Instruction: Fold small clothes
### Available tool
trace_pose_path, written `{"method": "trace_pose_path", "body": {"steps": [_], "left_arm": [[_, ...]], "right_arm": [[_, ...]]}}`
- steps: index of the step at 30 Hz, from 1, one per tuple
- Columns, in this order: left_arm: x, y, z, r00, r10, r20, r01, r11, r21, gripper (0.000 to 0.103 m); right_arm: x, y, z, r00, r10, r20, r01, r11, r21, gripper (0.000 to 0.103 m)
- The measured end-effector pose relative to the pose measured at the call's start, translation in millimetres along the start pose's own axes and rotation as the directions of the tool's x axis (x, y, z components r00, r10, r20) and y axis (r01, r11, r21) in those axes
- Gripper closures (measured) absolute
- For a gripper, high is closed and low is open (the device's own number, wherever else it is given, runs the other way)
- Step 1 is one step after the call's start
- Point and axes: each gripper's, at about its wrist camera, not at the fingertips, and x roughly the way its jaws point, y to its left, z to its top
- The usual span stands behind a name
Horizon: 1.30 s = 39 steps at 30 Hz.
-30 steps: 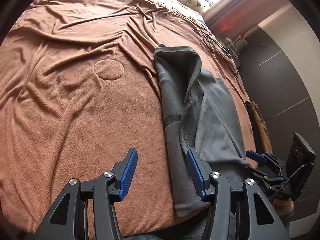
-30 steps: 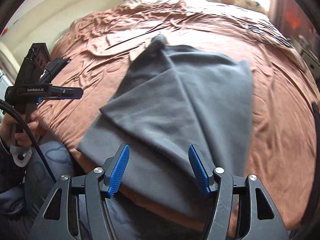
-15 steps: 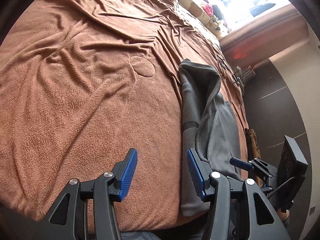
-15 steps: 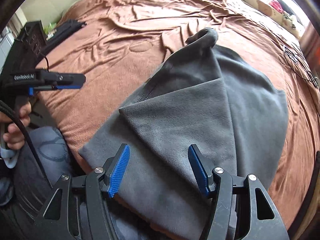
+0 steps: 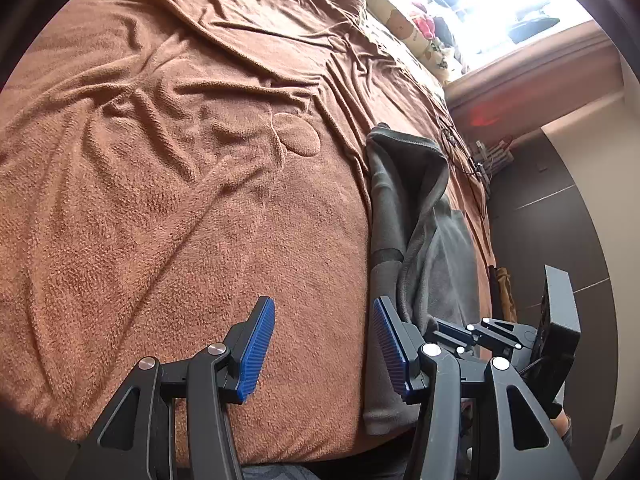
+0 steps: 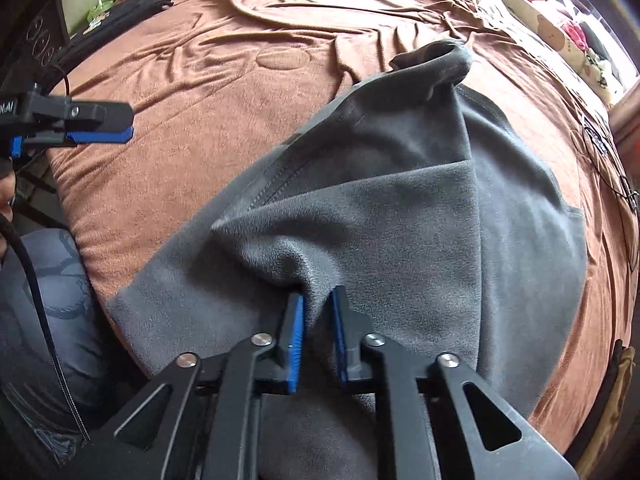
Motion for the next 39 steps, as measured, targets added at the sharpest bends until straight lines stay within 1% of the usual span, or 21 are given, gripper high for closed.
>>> {"method": "trace_pose_path", "body": {"steps": [3,7,12,16,22,27,29,32,33,35,37,38,39], "left_arm": [[-1,-3,2,1.0,0.005,0.0,-0.005,1.0,0.012,0.05],[-1,-13,9,1.0,0.003,0.001,-0.003,1.0,0.031,0.05],[0,-30,20,1.0,-0.002,0.004,0.002,0.998,0.067,0.05],[6,-41,27,1.0,0.009,-0.003,-0.008,0.996,0.09,0.05],[14,-51,35,1.0,0.017,-0.015,-0.015,0.994,0.112,0.05],[24,-56,41,0.999,0.028,-0.027,-0.024,0.992,0.124,0.05],[28,-58,43,0.999,0.034,-0.033,-0.03,0.991,0.128,0.05],[35,-62,45,0.998,0.045,-0.043,-0.039,0.99,0.137,0.05],[38,-63,47,0.998,0.049,-0.049,-0.041,0.989,0.14,0.05],[42,-66,49,0.997,0.053,-0.057,-0.044,0.988,0.15,0.05],[46,-69,51,0.996,0.058,-0.064,-0.047,0.985,0.164,0.05],[49,-70,53,0.996,0.061,-0.068,-0.048,0.984,0.171,0.05],[51,-71,55,0.995,0.064,-0.071,-0.051,0.983,0.176,0.05]], "right_arm": [[-13,-9,-2,0.999,0.012,0.041,-0.013,0.999,0.033,0.097],[-35,-26,-8,0.995,0.008,0.098,-0.017,0.996,0.09,0.097],[-65,-59,-19,0.984,-0.013,0.177,-0.019,0.983,0.182,0.097],[-81,-86,-29,0.975,-0.04,0.216,-0.018,0.966,0.26,0.097],[-91,-119,-44,0.969,-0.071,0.238,-0.018,0.936,0.352,0.098],[-88,-144,-55,0.967,-0.08,0.24,-0.029,0.907,0.419,0.1],[-84,-157,-57,0.967,-0.097,0.237,-0.019,0.896,0.443,0.1],[-75,-176,-61,0.971,-0.118,0.206,-0.005,0.858,0.513,0.1],[-72,-182,-65,0.974,-0.106,0.201,-0.021,0.839,0.543,0.1],[-67,-190,-72,0.976,-0.057,0.21,-0.077,0.812,0.578,0.099],[-64,-191,-78,0.977,-0.02,0.214,-0.114,0.797,0.594,0.098],[-63,-190,-80,0.976,-0.006,0.217,-0.127,0.796,0.592,0.093],[-63,-189,-83,0.975,0.01,0.223,-0.144,0.793,0.592,0.084]]}}
